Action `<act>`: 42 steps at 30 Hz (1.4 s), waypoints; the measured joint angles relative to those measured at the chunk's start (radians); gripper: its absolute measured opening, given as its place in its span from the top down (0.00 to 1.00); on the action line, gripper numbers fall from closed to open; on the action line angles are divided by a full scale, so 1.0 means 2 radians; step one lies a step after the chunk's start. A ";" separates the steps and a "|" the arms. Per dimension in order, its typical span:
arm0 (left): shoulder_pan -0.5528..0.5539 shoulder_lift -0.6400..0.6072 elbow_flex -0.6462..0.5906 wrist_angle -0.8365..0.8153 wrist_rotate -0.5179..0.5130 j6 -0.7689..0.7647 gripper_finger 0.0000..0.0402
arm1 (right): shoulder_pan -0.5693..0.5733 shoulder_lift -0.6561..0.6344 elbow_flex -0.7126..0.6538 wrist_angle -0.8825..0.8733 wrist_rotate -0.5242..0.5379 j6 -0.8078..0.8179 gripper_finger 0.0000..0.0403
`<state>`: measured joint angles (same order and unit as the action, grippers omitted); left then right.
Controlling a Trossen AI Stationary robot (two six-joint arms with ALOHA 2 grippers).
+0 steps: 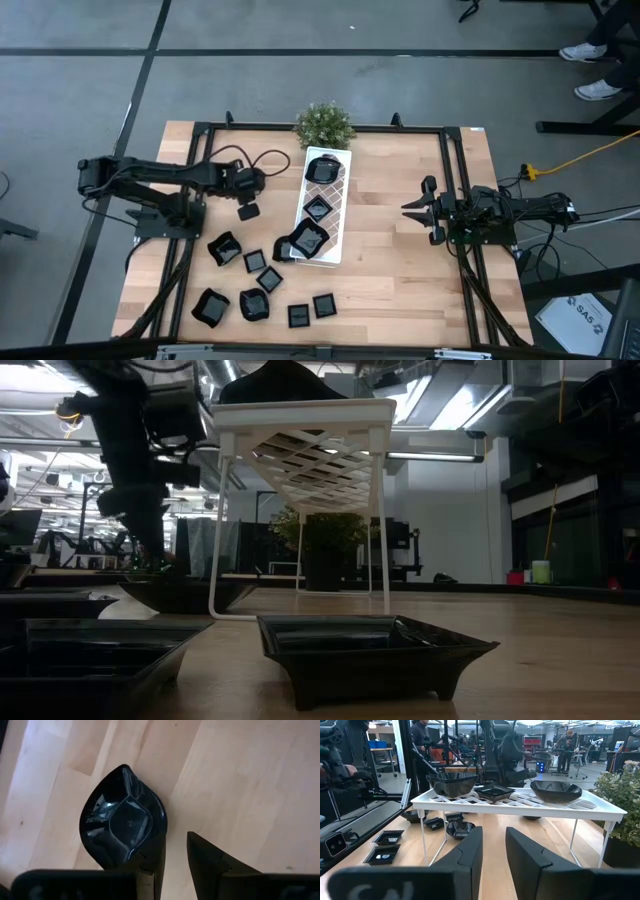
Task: Pick & Place Mini shaped plates
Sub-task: Stack the top leaf shaped plate on top of the leaf shaped plate on the shelf
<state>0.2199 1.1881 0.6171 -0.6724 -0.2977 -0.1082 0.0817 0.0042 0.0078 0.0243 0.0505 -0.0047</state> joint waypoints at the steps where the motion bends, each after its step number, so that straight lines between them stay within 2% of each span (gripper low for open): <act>1: 0.000 0.000 -0.004 0.003 -0.001 0.002 0.82 | 0.000 0.000 0.000 0.000 0.000 0.000 0.79; 16: 0.000 0.002 -0.020 0.040 -0.007 0.066 0.82 | 0.000 0.000 0.000 0.000 0.000 0.000 0.79; 21: 0.000 0.031 -0.020 0.041 -0.008 0.057 0.82 | 0.000 0.000 0.000 0.000 0.000 0.000 0.79; 29: 0.000 0.068 -0.021 0.058 -0.058 0.049 0.82 | 0.000 0.000 0.000 0.000 0.000 0.000 0.79; 42: 0.000 0.074 -0.021 0.058 -0.026 0.046 0.82 | 0.000 0.000 0.000 0.000 0.000 0.000 0.79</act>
<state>0.2197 1.3357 0.5755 -0.5570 -0.3498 -0.0162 0.0817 0.0043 0.0078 0.0245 0.0505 -0.0048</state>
